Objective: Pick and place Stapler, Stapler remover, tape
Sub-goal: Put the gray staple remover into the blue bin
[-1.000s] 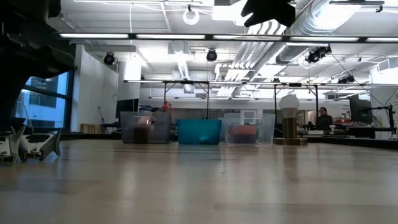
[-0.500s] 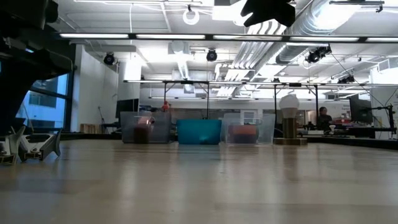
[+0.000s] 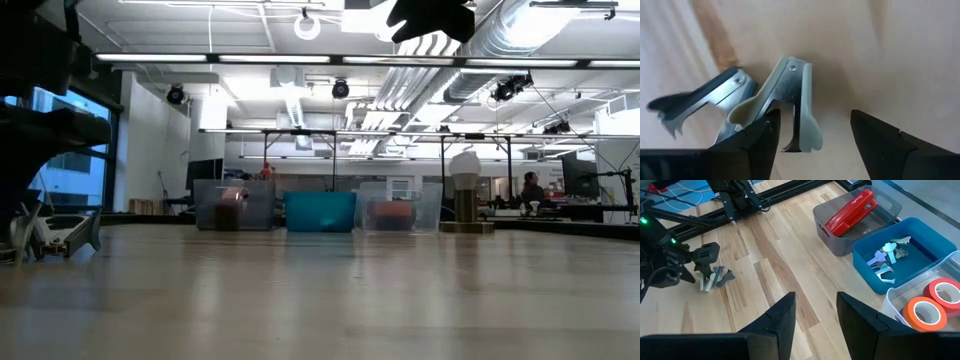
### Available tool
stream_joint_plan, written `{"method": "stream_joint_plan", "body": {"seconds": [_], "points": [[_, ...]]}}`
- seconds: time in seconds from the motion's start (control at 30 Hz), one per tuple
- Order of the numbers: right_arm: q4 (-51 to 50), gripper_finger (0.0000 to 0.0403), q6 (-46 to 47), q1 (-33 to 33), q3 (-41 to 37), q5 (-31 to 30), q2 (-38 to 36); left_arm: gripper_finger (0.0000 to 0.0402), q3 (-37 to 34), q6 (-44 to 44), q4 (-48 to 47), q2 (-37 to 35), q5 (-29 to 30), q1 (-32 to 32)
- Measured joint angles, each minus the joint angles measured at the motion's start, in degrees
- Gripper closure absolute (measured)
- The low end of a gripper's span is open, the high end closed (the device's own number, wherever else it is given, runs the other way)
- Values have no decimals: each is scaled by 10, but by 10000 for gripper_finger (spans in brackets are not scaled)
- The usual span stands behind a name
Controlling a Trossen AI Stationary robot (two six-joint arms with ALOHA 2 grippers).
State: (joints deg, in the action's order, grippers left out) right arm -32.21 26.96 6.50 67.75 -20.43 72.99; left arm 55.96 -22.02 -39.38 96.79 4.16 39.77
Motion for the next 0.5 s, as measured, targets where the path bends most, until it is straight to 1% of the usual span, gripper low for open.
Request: {"method": "stream_joint_plan", "body": {"seconds": [0.07, 0.17, 0.33, 0.5], "points": [[0, 268, 0, 0, 0, 1, 0, 179, 0, -15, -3, 0, 11, 0], [1, 268, 0, 0, 0, 2, 0, 210, 0, -29, -2, 0, 9, 0], [1, 268, 0, 0, 0, 2, 0, 277, 0, -47, -3, 0, 4, 0], [1, 268, 0, 0, 0, 2, 0, 345, 0, -54, -11, 0, -20, 0]]}}
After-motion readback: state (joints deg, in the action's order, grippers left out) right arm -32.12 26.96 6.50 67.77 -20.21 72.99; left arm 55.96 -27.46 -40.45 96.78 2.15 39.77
